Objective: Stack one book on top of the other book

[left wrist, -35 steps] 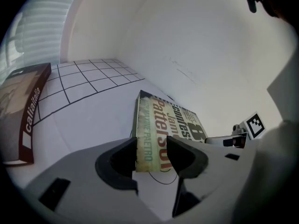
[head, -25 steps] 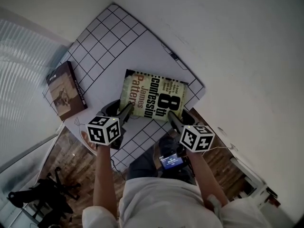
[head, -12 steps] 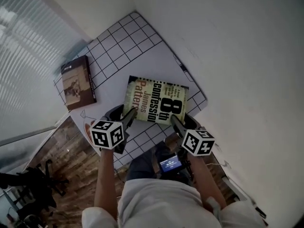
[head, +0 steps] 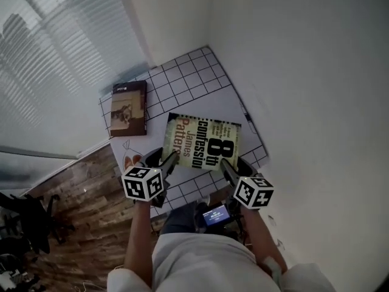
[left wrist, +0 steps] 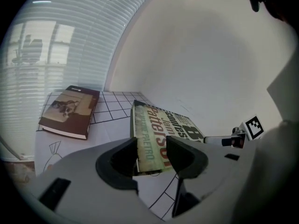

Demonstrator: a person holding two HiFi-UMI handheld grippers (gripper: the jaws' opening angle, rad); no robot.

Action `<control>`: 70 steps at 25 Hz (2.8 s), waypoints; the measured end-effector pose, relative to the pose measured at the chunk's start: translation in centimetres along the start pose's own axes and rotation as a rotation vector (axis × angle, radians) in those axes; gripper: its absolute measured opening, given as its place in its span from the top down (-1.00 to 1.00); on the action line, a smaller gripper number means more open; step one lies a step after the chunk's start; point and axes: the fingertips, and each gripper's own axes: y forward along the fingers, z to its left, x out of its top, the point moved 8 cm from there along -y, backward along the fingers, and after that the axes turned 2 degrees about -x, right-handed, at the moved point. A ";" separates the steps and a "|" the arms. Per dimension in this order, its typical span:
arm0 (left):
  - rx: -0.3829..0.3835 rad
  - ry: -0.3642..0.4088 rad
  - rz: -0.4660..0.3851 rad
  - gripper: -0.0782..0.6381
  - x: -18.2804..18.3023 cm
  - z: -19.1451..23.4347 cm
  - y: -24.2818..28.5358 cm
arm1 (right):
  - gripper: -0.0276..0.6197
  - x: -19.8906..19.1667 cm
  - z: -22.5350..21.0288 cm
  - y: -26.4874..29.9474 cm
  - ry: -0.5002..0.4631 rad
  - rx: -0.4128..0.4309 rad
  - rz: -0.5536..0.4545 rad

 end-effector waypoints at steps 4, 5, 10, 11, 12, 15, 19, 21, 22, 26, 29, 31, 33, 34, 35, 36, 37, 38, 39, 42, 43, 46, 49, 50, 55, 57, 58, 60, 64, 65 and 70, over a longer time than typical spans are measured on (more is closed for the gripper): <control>0.027 -0.022 -0.050 0.22 0.6 -0.3 -1.9 | 0.17 1.4 1.4 -0.3 -0.041 0.034 -0.015; 0.033 -0.025 -0.059 0.22 0.8 -0.3 -2.3 | 0.17 1.7 1.7 -0.3 -0.051 0.040 -0.017; 0.056 -0.029 -0.090 0.22 1.6 -0.1 -4.1 | 0.17 2.8 3.4 -0.3 -0.095 0.073 -0.015; 0.061 -0.032 -0.097 0.22 1.7 0.0 -4.4 | 0.17 3.0 3.7 -0.2 -0.100 0.081 -0.014; 0.067 -0.036 -0.104 0.22 1.7 0.0 -4.7 | 0.17 3.2 3.9 0.0 -0.107 0.089 -0.011; 0.089 -0.053 -0.124 0.22 1.6 0.3 -5.7 | 0.17 3.7 4.6 0.5 -0.136 0.118 0.003; 0.117 -0.091 -0.155 0.22 1.6 1.8 -6.9 | 0.17 4.9 6.4 2.4 -0.193 0.160 0.026; 0.130 -0.121 -0.170 0.22 1.3 2.7 -7.6 | 0.17 5.2 7.4 3.5 -0.217 0.181 0.042; 0.138 -0.135 -0.178 0.22 1.2 3.1 -8.1 | 0.17 5.4 8.0 4.0 -0.227 0.194 0.051; 0.158 -0.150 -0.212 0.22 1.6 4.4 -9.6 | 0.17 6.6 10.0 5.8 -0.283 0.251 0.081; 0.171 -0.173 -0.217 0.22 1.6 5.8 -10.1 | 0.17 7.3 11.4 7.6 -0.323 0.276 0.111; 0.181 -0.191 -0.228 0.22 1.7 7.1 -10.2 | 0.17 7.7 12.3 9.3 -0.341 0.293 0.125; 0.193 -0.207 -0.236 0.22 1.6 8.3 -10.5 | 0.17 7.9 13.3 10.9 -0.357 0.310 0.141; 0.198 -0.216 -0.235 0.22 1.5 8.8 -10.7 | 0.17 7.9 13.8 11.5 -0.365 0.315 0.153; 0.203 -0.226 -0.233 0.22 1.3 9.3 -10.8 | 0.18 7.8 14.2 12.2 -0.375 0.319 0.167; 0.208 -0.236 -0.228 0.22 1.0 9.8 -10.9 | 0.18 7.7 14.5 12.8 -0.386 0.321 0.182; 0.214 -0.244 -0.223 0.22 0.8 10.3 -11.0 | 0.18 7.6 14.9 13.5 -0.398 0.324 0.197; 0.219 -0.249 -0.216 0.22 0.7 10.9 -11.0 | 0.18 7.5 15.2 14.2 -0.410 0.327 0.211; 0.225 -0.252 -0.210 0.22 0.6 11.5 -11.0 | 0.18 7.5 15.5 15.0 -0.419 0.331 0.224; 0.227 -0.264 -0.201 0.22 0.5 13.0 -10.9 | 0.18 7.6 16.4 17.1 -0.436 0.340 0.252; 0.226 -0.269 -0.200 0.22 0.5 13.3 -10.9 | 0.18 7.6 16.6 17.7 -0.441 0.343 0.260; 0.228 -0.273 -0.193 0.22 0.4 14.2 -11.0 | 0.19 7.7 17.3 19.4 -0.467 0.344 0.280; 0.224 -0.281 -0.186 0.22 0.3 14.9 -10.8 | 0.20 7.9 17.9 21.2 -0.491 0.338 0.287; 0.224 -0.286 -0.183 0.22 0.2 15.0 -10.7 | 0.20 7.9 18.1 21.7 -0.497 0.337 0.287; 0.213 -0.301 -0.166 0.22 -0.3 15.8 -10.2 | 0.19 8.2 18.8 24.3 -0.527 0.346 0.258; 0.202 -0.312 -0.160 0.22 -0.5 16.0 -9.8 | 0.18 8.4 18.9 25.6 -0.544 0.361 0.243; 0.195 -0.321 -0.159 0.22 -0.6 16.0 -9.6 | 0.18 8.4 18.9 26.3 -0.549 0.369 0.242; 0.178 -0.340 -0.162 0.22 -0.6 16.0 -9.6 | 0.17 8.4 18.9 27.5 -0.549 0.382 0.242; 0.161 -0.302 -0.126 0.22 -0.6 15.8 -9.3 | 0.16 8.8 19.6 29.4 -0.546 0.389 0.229; 0.154 -0.283 -0.102 0.22 -0.8 15.7 -9.1 | 0.15 8.9 19.8 29.7 -0.557 0.387 0.226; 0.108 -0.256 -0.044 0.25 -1.7 15.2 -7.8 | 0.13 9.6 20.8 31.4 -0.636 0.377 0.204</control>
